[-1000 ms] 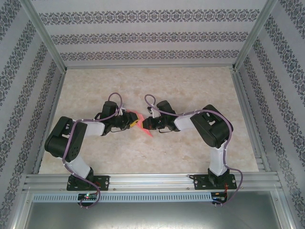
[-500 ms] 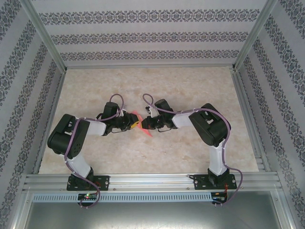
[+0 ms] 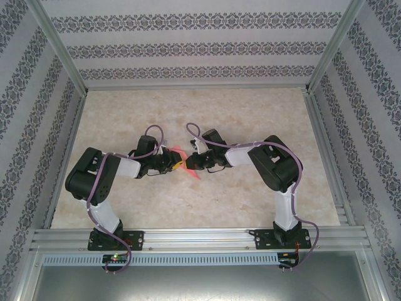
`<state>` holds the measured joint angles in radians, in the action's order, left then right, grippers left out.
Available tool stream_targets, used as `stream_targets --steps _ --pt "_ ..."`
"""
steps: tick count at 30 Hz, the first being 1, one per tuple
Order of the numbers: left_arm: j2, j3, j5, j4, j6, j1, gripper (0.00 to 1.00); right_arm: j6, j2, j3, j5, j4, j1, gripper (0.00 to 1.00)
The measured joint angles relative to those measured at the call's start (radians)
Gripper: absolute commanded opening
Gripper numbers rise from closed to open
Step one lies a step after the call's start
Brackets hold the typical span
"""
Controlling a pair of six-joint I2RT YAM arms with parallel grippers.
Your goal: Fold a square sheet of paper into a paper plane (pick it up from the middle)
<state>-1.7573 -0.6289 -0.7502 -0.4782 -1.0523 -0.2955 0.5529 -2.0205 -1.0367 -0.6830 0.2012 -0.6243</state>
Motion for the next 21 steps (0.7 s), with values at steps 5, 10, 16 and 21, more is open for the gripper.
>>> stream_targets --steps 5,10,16,21 --pt "0.000 -0.008 0.003 0.014 0.005 0.000 0.23 -0.006 0.004 -0.002 -0.008 -0.011 0.000 0.12" --pt "-0.008 -0.018 0.016 0.026 0.014 0.000 0.23 -0.016 0.020 -0.002 -0.018 -0.043 0.001 0.16" --pt "-0.013 -0.024 0.026 0.052 0.027 0.000 0.22 -0.050 0.040 -0.002 -0.032 -0.084 0.008 0.19" --pt "-0.013 -0.030 0.028 0.063 0.029 0.000 0.22 -0.084 0.049 -0.002 -0.034 -0.123 0.007 0.19"
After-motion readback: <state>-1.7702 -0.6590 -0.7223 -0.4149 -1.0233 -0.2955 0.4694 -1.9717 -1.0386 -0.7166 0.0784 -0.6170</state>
